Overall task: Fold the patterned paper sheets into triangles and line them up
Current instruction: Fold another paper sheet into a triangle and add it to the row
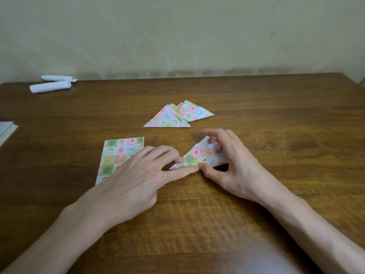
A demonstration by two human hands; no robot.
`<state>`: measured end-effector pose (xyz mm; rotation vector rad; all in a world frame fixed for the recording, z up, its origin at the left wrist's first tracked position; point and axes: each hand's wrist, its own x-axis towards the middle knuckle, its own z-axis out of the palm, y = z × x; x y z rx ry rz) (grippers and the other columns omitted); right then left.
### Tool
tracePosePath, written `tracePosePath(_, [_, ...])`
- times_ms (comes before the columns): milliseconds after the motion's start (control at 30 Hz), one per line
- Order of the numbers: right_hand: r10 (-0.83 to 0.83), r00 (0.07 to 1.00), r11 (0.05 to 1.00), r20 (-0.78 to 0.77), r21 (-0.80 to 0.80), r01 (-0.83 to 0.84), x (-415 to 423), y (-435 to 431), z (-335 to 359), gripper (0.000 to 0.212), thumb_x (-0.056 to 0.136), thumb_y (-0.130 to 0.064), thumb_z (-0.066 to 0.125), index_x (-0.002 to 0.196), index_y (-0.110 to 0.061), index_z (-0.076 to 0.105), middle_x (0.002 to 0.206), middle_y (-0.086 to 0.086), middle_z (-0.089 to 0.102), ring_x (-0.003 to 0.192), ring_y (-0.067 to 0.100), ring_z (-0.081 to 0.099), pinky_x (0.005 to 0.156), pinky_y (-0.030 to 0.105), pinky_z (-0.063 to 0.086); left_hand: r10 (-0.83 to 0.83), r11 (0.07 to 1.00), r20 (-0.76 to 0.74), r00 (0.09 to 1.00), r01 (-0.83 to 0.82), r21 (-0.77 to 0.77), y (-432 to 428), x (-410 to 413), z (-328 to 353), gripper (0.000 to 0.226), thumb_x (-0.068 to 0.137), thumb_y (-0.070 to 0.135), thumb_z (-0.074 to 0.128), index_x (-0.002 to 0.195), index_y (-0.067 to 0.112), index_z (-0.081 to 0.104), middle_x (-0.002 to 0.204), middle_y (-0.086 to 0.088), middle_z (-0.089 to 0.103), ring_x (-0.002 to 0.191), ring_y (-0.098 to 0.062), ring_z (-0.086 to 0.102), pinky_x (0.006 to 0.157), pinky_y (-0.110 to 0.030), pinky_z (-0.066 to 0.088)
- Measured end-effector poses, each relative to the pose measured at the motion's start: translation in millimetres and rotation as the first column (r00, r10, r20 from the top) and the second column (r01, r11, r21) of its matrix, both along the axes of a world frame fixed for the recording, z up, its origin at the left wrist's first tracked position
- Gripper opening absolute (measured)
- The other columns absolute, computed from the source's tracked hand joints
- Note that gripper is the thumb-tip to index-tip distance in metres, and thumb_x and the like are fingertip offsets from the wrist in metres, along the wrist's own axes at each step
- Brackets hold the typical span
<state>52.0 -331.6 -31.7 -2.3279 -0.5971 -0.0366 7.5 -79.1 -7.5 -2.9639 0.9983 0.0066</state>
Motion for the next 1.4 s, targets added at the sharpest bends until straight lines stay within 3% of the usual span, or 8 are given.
tracePosePath(233, [-0.009,1.0,1.0,-0.018,0.002,0.009,-2.5,-4.6,6.1,0.073,0.083,-0.034,0.078,0.144,-0.042,0.039,0.125,-0.016,0.042,0.116,-0.006,0.047,0.093,0.009,0.036,0.0,1.0,0.037,0.999,-0.001,0.024,-3.3,0.0,3.6,0.1,0.07,-0.002,0.052,0.157,0.046,0.035,0.133,0.015,0.05,0.123,-0.008,0.04,0.092,-0.023,0.031])
tracePosePath(400, [-0.055,0.997,0.987,0.062,-0.148,0.063,-3.1,-1.0,5.6,0.073,0.082,-0.049,0.07,0.148,-0.04,0.038,0.129,-0.016,0.043,0.124,0.007,0.038,0.102,0.028,0.027,0.03,0.998,0.006,1.0,-0.03,0.05,-6.5,-2.5,-0.4,0.112,0.069,-0.004,0.055,0.161,0.046,0.018,0.135,0.011,0.043,0.124,-0.01,0.037,0.095,-0.024,0.031])
tracePosePath(467, [-0.077,0.995,0.982,0.071,-0.17,0.088,-2.4,-2.5,4.4,0.075,0.079,-0.056,0.062,0.148,-0.039,0.039,0.128,-0.017,0.043,0.123,0.007,0.037,0.099,0.028,0.024,0.034,0.998,-0.008,0.999,-0.033,0.047,-7.7,-3.4,-0.5,0.112,0.069,-0.005,0.051,0.162,0.047,0.015,0.135,0.011,0.042,0.123,-0.011,0.038,0.095,-0.025,0.032])
tracePosePath(633, [-0.077,0.997,0.99,0.019,-0.118,0.079,-2.5,-5.9,5.4,0.071,0.08,-0.051,0.066,0.145,-0.039,0.04,0.125,-0.018,0.045,0.121,0.006,0.039,0.101,0.03,0.026,0.043,0.999,-0.019,0.999,-0.042,0.026,-8.1,-4.4,0.5,0.11,0.072,-0.004,0.048,0.16,0.052,0.013,0.137,0.012,0.039,0.121,-0.011,0.04,0.096,-0.027,0.039])
tracePosePath(733, [-0.082,0.996,0.987,0.022,-0.138,0.084,-3.0,-3.8,5.5,0.073,0.077,-0.054,0.058,0.146,-0.039,0.039,0.125,-0.018,0.043,0.121,0.006,0.038,0.1,0.028,0.024,0.038,0.999,-0.043,0.998,-0.038,0.013,-8.2,-4.0,0.8,0.112,0.076,-0.004,0.054,0.16,0.055,0.008,0.144,0.013,0.034,0.126,-0.012,0.039,0.1,-0.029,0.04])
tracePosePath(833, [-0.086,0.996,0.984,0.02,-0.152,0.088,-2.9,-2.1,4.7,0.074,0.076,-0.056,0.054,0.146,-0.039,0.038,0.126,-0.018,0.042,0.121,0.006,0.036,0.099,0.026,0.022,0.019,1.0,-0.047,0.999,-0.019,0.013,-9.2,-3.8,2.6,0.11,0.072,-0.004,0.056,0.16,0.049,0.02,0.15,0.013,0.035,0.134,-0.013,0.038,0.1,-0.029,0.039])
tracePosePath(967, [-0.078,0.997,0.99,-0.002,-0.117,0.077,-1.7,-4.6,4.9,0.076,0.073,-0.062,0.046,0.145,-0.041,0.037,0.123,-0.02,0.043,0.12,0.005,0.037,0.102,0.028,0.024,-0.027,1.0,-0.062,0.998,0.026,-0.017,-7.6,-2.9,1.2,0.108,0.076,-0.008,0.053,0.161,0.048,0.017,0.165,0.022,0.018,0.15,-0.01,0.026,0.112,-0.028,0.03])
tracePosePath(1400, [-0.096,0.995,0.99,0.028,-0.101,0.099,-1.6,-4.0,1.1,0.066,0.082,-0.049,0.054,0.146,-0.037,0.04,0.123,-0.019,0.045,0.12,0.006,0.04,0.098,0.024,0.02,-0.041,0.999,-0.067,0.997,0.039,-0.036,-8.0,-0.4,-1.7,0.105,0.076,-0.01,0.049,0.16,0.046,0.022,0.165,0.022,0.02,0.151,-0.009,0.024,0.113,-0.029,0.028])
